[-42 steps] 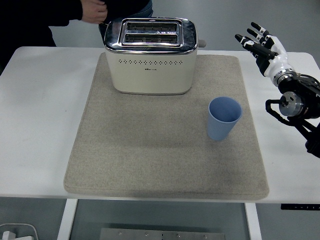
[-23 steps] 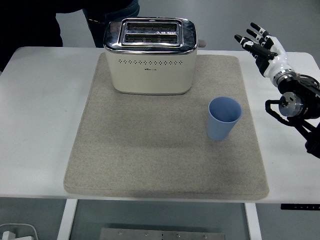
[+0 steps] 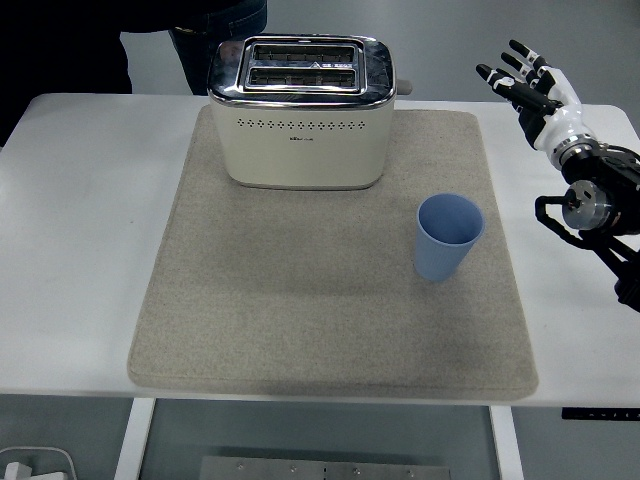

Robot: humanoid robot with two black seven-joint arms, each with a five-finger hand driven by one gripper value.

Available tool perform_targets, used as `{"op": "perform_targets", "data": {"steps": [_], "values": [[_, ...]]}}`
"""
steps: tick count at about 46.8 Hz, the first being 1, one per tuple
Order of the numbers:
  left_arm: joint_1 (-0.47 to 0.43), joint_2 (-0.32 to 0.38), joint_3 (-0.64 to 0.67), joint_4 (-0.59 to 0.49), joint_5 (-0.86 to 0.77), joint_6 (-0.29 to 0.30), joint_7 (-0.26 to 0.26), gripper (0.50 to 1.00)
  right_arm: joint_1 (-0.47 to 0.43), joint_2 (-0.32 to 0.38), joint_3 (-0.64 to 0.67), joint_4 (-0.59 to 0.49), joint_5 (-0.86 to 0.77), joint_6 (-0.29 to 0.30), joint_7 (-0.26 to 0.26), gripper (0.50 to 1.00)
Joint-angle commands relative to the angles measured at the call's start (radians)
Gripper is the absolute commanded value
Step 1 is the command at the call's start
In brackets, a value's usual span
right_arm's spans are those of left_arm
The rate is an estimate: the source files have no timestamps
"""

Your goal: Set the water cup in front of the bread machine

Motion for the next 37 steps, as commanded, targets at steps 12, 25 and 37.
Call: {"op": "perform_targets", "data": {"steps": [12,25,37], "values": [[0.0,0.0,0.0,-0.001,0.0,0.0,0.0,1.0,-0.008,-0.05,-0.006,0.049,-0.015,0.012,0.024,0.915],[0.0,0.0,0.0,0.0,0.0,0.0,0.0,1.0,-0.026,-0.115,-0.025,0.063,-0.029,0.025,0.029,0.915],[0.0,0.0,0.0,0.0,0.0,0.0,0.0,1.0,-0.107,-0.277,-0.023,0.225,-0.083,0.046,0.05,0.915]]}}
